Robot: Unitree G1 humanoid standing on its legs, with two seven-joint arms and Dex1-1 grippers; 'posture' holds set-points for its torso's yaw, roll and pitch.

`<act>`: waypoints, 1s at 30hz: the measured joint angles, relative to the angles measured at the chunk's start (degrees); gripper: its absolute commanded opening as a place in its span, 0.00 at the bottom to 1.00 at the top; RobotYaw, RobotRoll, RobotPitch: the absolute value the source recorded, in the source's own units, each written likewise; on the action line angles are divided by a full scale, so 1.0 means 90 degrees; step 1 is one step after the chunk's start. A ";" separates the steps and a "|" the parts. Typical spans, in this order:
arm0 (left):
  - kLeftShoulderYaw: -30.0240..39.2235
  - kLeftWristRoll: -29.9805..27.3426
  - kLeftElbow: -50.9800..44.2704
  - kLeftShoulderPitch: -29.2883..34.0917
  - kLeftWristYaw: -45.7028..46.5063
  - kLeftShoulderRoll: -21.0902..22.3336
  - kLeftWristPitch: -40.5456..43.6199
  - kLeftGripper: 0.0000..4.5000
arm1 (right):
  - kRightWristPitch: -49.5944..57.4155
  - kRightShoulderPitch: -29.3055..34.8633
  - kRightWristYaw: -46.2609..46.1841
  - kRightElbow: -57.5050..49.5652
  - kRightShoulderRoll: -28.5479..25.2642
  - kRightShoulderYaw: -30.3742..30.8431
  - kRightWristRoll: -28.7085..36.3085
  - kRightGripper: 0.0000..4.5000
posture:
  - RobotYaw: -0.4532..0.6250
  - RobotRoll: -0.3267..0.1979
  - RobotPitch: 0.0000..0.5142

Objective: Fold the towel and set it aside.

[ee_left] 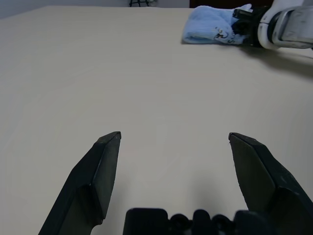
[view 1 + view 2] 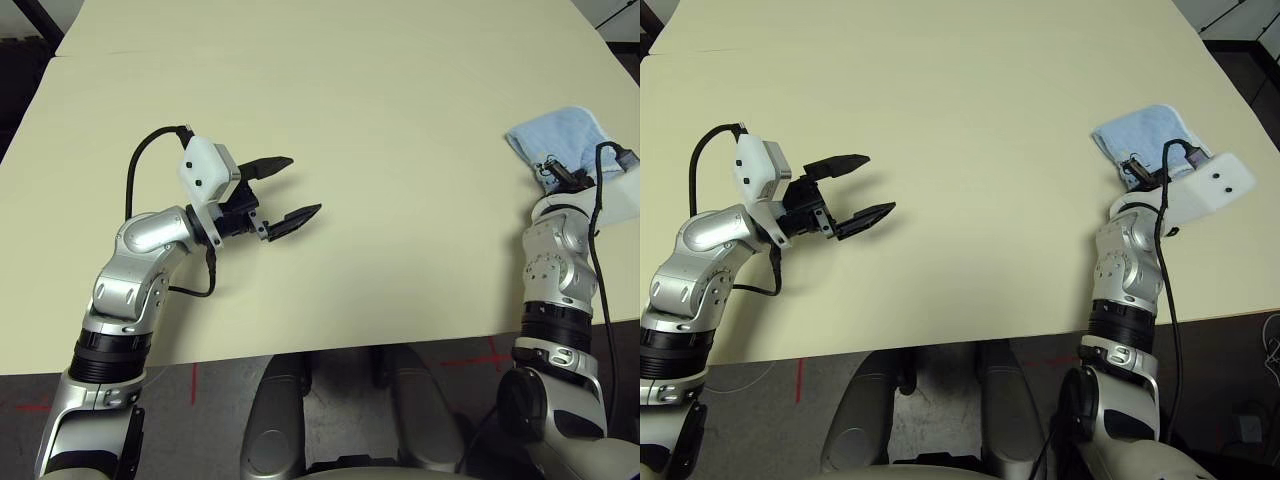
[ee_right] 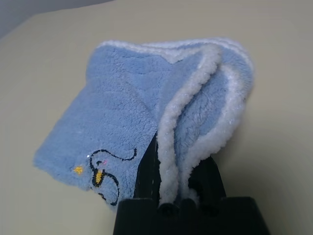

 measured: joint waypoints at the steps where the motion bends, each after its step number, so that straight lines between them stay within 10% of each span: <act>1: 0.0001 0.0003 0.0000 0.0001 0.0000 0.0001 0.0000 1.00 | -0.0056 -0.0096 0.0001 0.0106 0.0013 -0.0019 0.0037 0.01 | 0.40 0.62 0.64; 28: 0.0009 0.0008 -0.0015 0.0034 0.0006 0.0033 -0.0001 1.00 | -0.1545 -0.1270 0.0144 0.2437 -0.0438 -0.0097 0.0156 0.01 | 0.42 0.62 0.61; 30: 0.0009 0.0009 -0.0015 0.0034 0.0006 0.0033 -0.0001 1.00 | -0.1544 -0.1269 0.0174 0.2437 -0.0438 -0.0091 0.0160 0.17 | 0.42 0.62 0.61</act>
